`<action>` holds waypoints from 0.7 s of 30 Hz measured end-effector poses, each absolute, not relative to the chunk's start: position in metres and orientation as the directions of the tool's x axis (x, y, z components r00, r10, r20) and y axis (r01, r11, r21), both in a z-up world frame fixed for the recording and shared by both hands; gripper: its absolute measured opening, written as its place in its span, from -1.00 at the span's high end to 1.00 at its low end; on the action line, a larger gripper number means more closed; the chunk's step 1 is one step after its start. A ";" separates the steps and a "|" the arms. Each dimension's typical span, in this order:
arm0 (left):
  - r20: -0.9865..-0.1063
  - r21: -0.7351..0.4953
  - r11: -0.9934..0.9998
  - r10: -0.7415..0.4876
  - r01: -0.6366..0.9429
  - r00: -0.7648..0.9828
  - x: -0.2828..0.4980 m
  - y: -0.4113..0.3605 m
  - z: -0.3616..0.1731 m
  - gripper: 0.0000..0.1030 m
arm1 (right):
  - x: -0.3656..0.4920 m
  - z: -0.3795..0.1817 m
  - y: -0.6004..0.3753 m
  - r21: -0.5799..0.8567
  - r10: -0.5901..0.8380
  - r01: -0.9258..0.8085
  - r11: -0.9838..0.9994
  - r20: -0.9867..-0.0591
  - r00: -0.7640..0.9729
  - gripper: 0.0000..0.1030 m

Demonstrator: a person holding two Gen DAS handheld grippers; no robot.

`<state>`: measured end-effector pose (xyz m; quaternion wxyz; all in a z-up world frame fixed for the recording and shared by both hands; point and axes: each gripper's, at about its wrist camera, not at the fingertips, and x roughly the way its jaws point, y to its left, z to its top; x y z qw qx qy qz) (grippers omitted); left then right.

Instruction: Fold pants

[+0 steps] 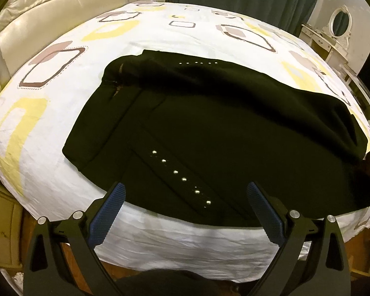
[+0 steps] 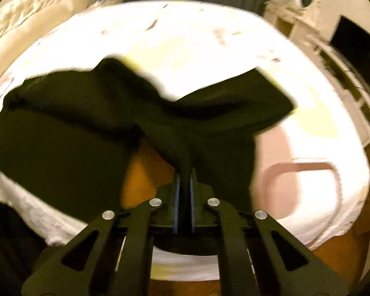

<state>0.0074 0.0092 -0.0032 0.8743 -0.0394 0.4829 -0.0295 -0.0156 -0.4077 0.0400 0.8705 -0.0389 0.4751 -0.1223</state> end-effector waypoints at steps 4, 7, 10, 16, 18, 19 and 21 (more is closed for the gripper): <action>-0.849 -0.090 0.996 -0.074 -0.005 0.523 0.010 0.013 -0.007 -0.90 | -0.022 0.067 -0.471 -0.303 -0.421 0.301 0.904 -0.743 0.520 0.89; -0.850 -0.080 0.997 -0.062 -0.012 0.522 0.010 0.014 -0.009 -0.90 | -0.030 0.061 -0.529 -0.272 -0.447 0.394 0.878 -0.761 0.470 0.89; -0.847 -0.052 0.999 -0.040 -0.009 0.530 0.009 0.011 -0.011 -0.90 | -0.044 0.037 -0.581 -0.205 -0.428 0.480 0.853 -0.801 0.418 0.89; -0.846 0.013 1.000 0.006 0.010 0.533 0.007 0.005 -0.018 -0.90 | -0.074 -0.019 -0.647 0.110 -0.180 0.593 0.797 -0.895 0.408 0.87; -0.852 0.007 1.000 0.003 0.006 0.524 0.007 0.006 -0.020 -0.90 | -0.086 -0.020 -0.658 0.235 -0.117 0.612 0.756 -0.870 0.479 0.73; -0.853 0.008 1.000 0.005 0.003 0.523 0.007 0.006 -0.021 -0.90 | -0.090 -0.021 -0.666 0.309 -0.070 0.612 0.728 -0.854 0.515 0.49; -0.855 0.008 1.000 0.007 0.000 0.518 0.007 0.006 -0.023 -0.90 | -0.096 -0.021 -0.677 0.427 0.009 0.597 0.679 -0.818 0.576 -0.06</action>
